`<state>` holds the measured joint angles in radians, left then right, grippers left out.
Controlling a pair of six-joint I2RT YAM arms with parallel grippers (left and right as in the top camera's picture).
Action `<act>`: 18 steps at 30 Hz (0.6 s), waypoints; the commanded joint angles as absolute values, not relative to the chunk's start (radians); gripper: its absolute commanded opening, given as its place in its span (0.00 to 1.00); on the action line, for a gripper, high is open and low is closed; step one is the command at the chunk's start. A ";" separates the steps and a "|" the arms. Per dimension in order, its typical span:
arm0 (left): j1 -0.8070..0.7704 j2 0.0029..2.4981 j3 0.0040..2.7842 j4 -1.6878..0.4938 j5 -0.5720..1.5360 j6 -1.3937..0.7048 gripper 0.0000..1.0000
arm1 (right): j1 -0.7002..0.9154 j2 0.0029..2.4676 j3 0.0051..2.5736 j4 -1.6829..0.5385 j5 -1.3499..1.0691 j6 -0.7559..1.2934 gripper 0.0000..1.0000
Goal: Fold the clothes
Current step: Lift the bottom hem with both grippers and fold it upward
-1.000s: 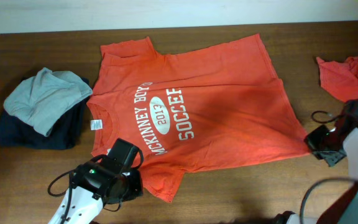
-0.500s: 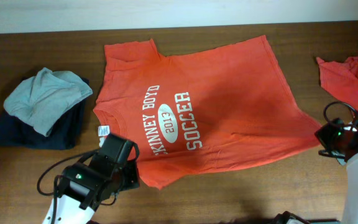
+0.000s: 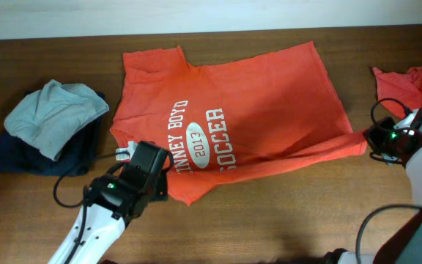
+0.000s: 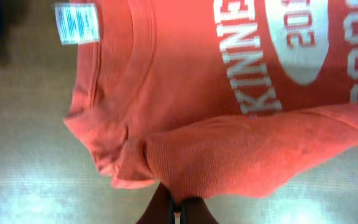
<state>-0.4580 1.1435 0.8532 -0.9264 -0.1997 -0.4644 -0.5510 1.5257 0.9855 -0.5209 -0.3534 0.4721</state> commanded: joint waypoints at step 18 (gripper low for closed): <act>-0.324 1.320 0.869 -0.635 -0.295 -0.319 0.26 | -0.556 1.573 1.007 -0.313 -0.412 0.480 0.70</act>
<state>-0.3286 1.2976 0.8547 -0.6395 -0.2878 -0.3378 -0.5514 1.5604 0.9859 -0.3164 -0.4194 0.4789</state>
